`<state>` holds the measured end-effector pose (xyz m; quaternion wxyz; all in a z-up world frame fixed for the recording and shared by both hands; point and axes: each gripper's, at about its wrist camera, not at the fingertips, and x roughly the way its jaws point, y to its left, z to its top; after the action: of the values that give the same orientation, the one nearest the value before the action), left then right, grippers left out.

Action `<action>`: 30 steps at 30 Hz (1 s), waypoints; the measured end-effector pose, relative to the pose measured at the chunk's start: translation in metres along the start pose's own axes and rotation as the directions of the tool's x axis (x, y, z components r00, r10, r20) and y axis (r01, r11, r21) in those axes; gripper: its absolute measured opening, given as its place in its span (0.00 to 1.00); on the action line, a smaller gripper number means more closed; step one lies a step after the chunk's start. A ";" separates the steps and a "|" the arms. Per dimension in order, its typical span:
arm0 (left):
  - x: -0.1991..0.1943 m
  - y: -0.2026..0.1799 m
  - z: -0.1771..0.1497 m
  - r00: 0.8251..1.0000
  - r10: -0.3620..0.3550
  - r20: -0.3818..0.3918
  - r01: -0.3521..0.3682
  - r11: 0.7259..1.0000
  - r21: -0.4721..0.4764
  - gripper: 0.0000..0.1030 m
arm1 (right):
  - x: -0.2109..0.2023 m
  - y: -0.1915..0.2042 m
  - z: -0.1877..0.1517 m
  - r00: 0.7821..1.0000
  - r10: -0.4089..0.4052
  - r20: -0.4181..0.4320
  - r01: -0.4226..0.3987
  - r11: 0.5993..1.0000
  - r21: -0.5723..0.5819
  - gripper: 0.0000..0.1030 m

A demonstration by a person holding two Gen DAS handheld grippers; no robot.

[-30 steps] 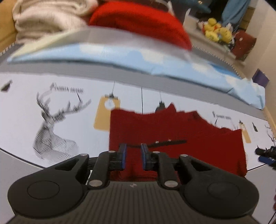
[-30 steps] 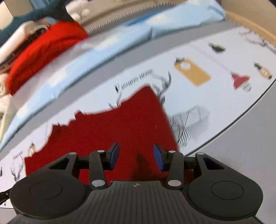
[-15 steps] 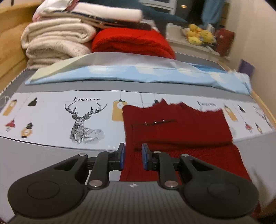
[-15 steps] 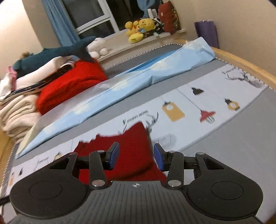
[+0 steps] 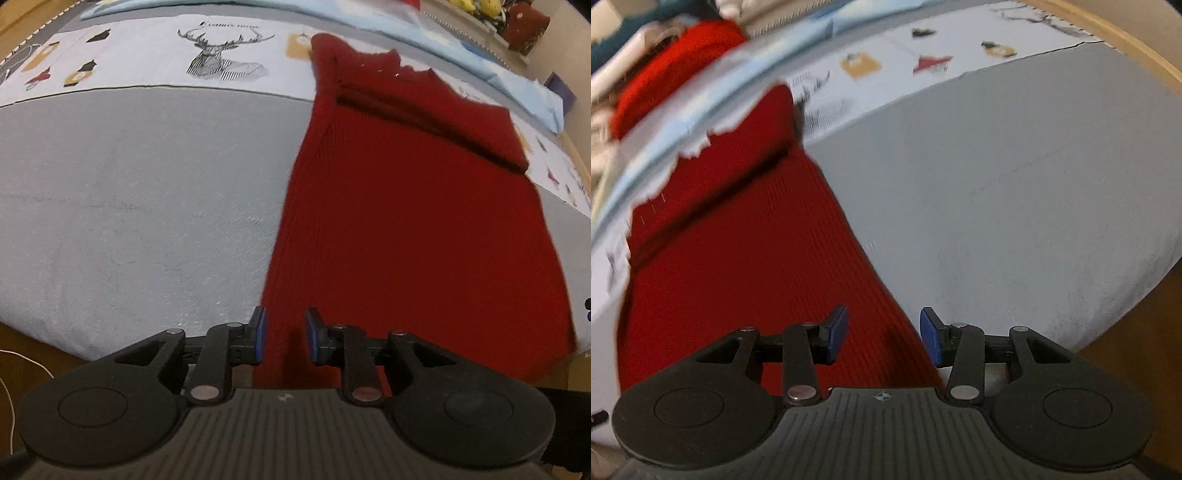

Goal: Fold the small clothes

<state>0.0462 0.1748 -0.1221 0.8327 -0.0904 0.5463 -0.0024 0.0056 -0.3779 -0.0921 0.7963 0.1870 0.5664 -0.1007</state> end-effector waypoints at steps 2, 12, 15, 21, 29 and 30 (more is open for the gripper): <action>0.002 0.013 -0.002 0.999 -0.028 -0.026 0.026 0.997 -0.070 0.26 | 0.006 -0.002 -0.004 1.000 -0.013 -0.021 0.013 1.000 0.005 0.44; 0.022 0.012 -0.020 0.992 -0.005 -0.126 0.001 0.999 -0.033 0.27 | 0.033 -0.002 -0.023 0.987 -0.075 -0.143 0.070 0.997 -0.046 0.44; 0.024 0.010 -0.024 0.993 -0.009 -0.118 0.005 0.999 -0.038 0.27 | 0.038 0.000 -0.025 0.986 -0.080 -0.147 0.072 0.996 -0.058 0.44; 0.021 0.004 -0.028 0.996 -0.003 -0.088 0.003 1.000 0.000 0.16 | 0.038 0.005 -0.029 0.988 -0.078 -0.134 0.067 0.994 -0.088 0.46; 0.011 0.002 -0.026 0.996 -0.041 -0.076 0.042 0.999 0.012 0.14 | 0.024 0.001 -0.023 0.995 0.049 -0.087 -0.051 0.998 -0.021 0.10; 0.015 0.002 -0.027 0.995 -0.027 -0.092 0.029 0.999 0.017 0.16 | 0.026 0.001 -0.023 0.995 0.022 -0.099 -0.025 0.999 -0.029 0.11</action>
<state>0.0269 0.1712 -0.1464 0.8075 -0.0903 0.5825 -0.0231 -0.0052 -0.3660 -0.1233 0.7711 0.1864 0.6043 -0.0735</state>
